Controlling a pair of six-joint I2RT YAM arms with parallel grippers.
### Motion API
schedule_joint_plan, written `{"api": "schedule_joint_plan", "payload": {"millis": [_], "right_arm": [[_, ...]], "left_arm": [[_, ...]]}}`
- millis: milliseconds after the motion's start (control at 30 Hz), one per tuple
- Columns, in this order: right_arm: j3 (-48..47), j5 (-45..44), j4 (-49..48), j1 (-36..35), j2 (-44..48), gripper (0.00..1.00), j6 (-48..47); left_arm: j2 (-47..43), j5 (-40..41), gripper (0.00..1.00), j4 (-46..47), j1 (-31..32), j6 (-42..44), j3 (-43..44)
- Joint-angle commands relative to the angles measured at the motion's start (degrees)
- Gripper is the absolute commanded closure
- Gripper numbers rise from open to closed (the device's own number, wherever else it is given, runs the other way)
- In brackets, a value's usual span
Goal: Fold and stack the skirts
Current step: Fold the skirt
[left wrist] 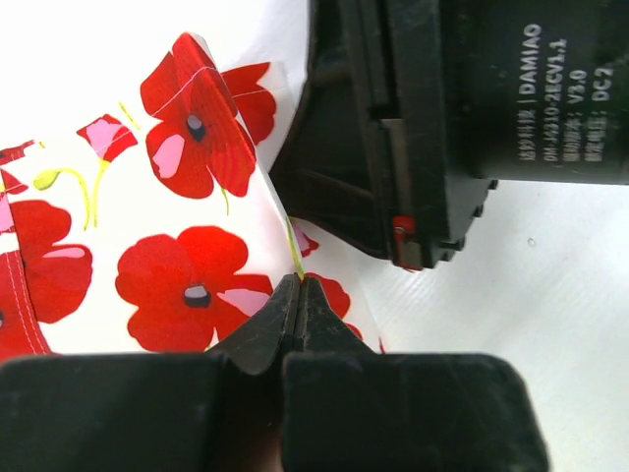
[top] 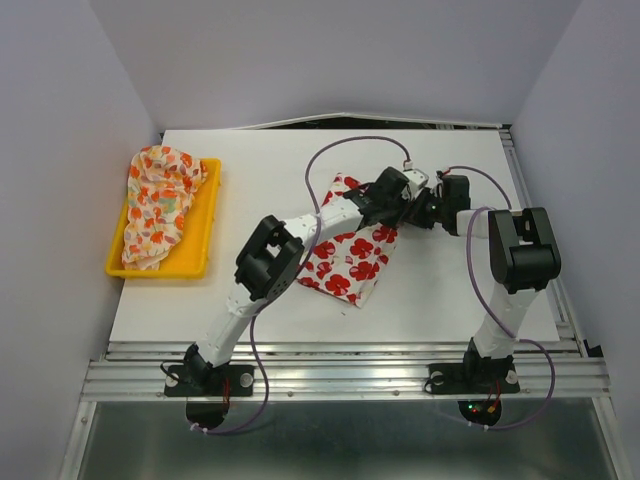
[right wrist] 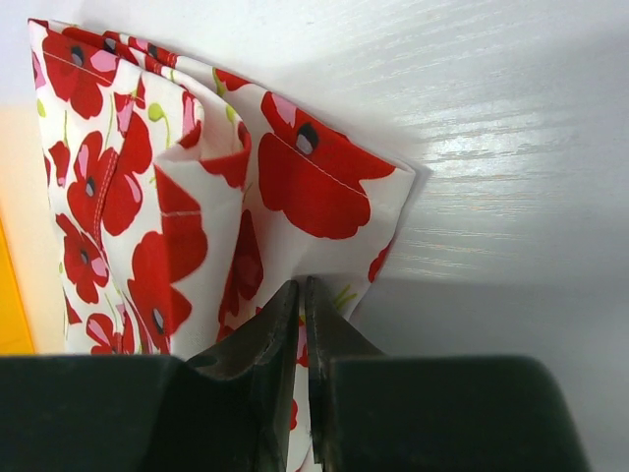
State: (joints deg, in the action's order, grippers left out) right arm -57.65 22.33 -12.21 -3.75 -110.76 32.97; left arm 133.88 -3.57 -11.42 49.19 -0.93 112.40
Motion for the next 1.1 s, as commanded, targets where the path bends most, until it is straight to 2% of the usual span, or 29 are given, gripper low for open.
{"api": "schedule_joint_plan", "payload": {"millis": [0,467,633,700,733,933,1000,1067], "right_arm": [[1.2,-2.6,2.7,-0.1,-0.5,0.87,-0.7],[3.0,-1.1,3.3,-0.1,2.1,0.87,-0.2],[3.0,-1.8,4.3,-0.1,2.6,0.81,-0.9],[2.6,-2.3,5.0,-0.1,3.7,0.74,-1.9],[2.2,-3.1,6.0,-0.1,4.1,0.65,-2.3],[-1.6,-5.4,12.6,-0.1,7.5,0.59,-6.7],[-2.6,-6.4,16.0,-0.1,9.3,0.56,-8.3],[-2.9,-7.7,16.8,0.4,11.2,0.5,-8.5]], "left_arm": [[-3.1,0.6,1.0,-0.2,0.5,0.1,1.1],[6.3,-2.3,1.0,-1.4,0.2,-0.6,10.0],[7.6,-3.3,0.99,-1.5,0.2,-0.8,11.4],[7.4,-3.7,0.91,-1.6,0.0,-0.9,10.7],[7.2,-4.0,0.89,-1.7,-0.1,-0.7,10.3],[-2.2,-6.5,0.7,-1.5,-0.5,-0.2,5.2],[-4.7,-6.9,0.6,-2.6,-0.3,0.0,4.2],[-8.3,-7.8,0.52,-4.5,-0.3,0.2,3.5]]}}
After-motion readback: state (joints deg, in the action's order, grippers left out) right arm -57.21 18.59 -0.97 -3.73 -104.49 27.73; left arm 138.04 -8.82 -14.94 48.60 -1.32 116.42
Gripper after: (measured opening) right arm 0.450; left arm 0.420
